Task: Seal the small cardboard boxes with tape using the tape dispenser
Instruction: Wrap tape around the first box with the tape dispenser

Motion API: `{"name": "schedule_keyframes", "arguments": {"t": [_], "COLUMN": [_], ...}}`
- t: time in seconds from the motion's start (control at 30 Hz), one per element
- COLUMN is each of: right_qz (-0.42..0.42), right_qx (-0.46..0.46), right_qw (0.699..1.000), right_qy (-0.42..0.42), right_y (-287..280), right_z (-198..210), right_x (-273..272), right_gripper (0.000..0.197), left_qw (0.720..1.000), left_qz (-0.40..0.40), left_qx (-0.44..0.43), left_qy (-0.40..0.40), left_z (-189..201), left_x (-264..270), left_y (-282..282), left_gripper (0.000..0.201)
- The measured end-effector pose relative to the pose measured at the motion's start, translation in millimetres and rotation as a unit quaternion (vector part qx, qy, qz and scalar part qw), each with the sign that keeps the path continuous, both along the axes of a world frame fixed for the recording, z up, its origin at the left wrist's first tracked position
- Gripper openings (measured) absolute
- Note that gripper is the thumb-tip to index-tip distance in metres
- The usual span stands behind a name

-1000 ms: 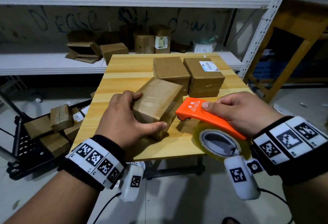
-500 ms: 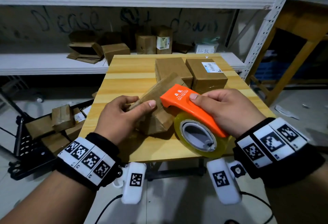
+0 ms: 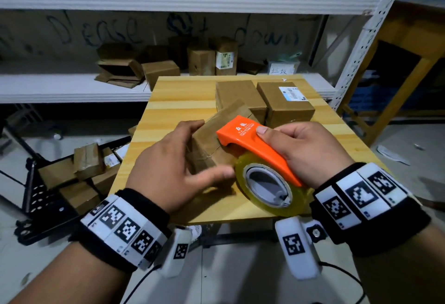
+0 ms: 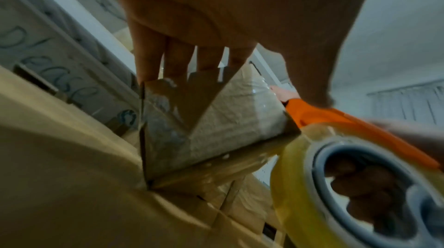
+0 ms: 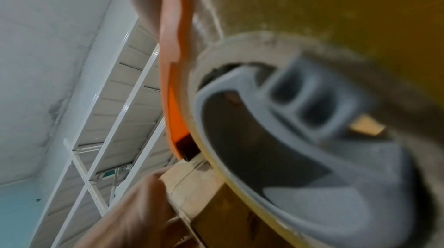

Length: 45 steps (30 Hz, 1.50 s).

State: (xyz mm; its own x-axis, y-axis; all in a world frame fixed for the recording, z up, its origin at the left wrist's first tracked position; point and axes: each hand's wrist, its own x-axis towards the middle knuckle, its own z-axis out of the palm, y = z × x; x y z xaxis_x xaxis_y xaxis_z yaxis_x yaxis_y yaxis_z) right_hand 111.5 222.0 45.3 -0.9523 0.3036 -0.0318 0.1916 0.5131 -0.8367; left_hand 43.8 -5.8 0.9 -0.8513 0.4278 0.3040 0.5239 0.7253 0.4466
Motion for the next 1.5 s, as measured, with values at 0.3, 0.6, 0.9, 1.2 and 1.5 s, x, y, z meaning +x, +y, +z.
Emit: {"name": "schedule_keyframes", "arguments": {"t": [0.3, 0.6, 0.9, 1.2, 1.5], "right_qz": [0.015, 0.021, 0.006, -0.001, 0.014], "right_qx": [-0.016, -0.009, 0.021, 0.008, 0.017], "right_qw": [1.0, 1.0, 1.0, 1.0, 0.998], "right_qy": [-0.002, 0.011, 0.001, -0.025, -0.064], "right_y": [-0.9, 8.6, 17.7, 32.2, 26.9], "right_z": [7.7, 16.3, 16.0, 6.9, -2.2], "right_x": [0.4, 12.8, 19.1, 31.4, 28.2], "right_gripper": [0.046, 0.04, 0.041, 0.041, 0.044], "left_qw": [0.998, 0.997, 0.998, 0.974, 0.971], "left_qz": [0.045, 0.035, 0.054, 0.049, 0.044], "left_qx": [-0.034, -0.063, 0.028, 0.19, 0.202], "left_qy": [0.027, 0.024, -0.034, -0.115, -0.117], "left_z": [-4.3, -2.6, -9.7, -21.6, -22.1], "left_x": [-6.3, -2.8, -10.7, -17.2, -20.6], "left_y": [1.8, 5.4, 2.2, 4.1, 2.9], "left_gripper": [0.113, 0.112, 0.109, 0.081, 0.089]}}
